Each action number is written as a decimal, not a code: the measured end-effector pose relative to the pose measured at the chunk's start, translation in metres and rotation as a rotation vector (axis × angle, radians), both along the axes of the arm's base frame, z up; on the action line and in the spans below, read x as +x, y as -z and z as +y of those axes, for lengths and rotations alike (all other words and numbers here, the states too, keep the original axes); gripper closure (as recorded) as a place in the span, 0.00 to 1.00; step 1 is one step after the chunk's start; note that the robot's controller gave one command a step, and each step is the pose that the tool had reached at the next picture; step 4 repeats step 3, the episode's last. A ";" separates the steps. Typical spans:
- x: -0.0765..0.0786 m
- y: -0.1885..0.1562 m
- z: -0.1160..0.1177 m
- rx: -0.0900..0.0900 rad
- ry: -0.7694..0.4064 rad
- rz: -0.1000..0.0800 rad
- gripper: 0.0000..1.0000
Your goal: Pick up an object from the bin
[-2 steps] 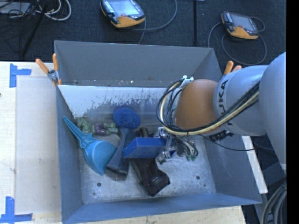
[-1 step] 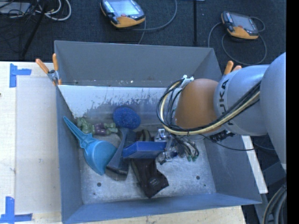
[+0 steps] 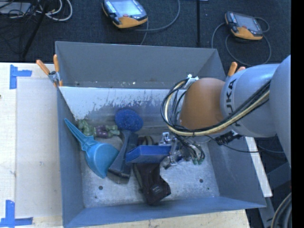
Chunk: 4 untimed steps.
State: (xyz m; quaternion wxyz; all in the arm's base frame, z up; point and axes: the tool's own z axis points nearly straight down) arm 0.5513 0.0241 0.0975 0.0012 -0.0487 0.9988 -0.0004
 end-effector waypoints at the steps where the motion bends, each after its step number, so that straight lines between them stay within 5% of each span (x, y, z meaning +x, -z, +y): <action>1: 0.001 -0.019 0.000 0.000 0.000 0.003 1.00; 4: 0.000 -0.040 0.000 0.000 -0.001 0.006 1.00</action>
Offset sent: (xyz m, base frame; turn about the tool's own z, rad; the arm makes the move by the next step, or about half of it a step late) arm 0.0000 -0.0001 0.0042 0.0000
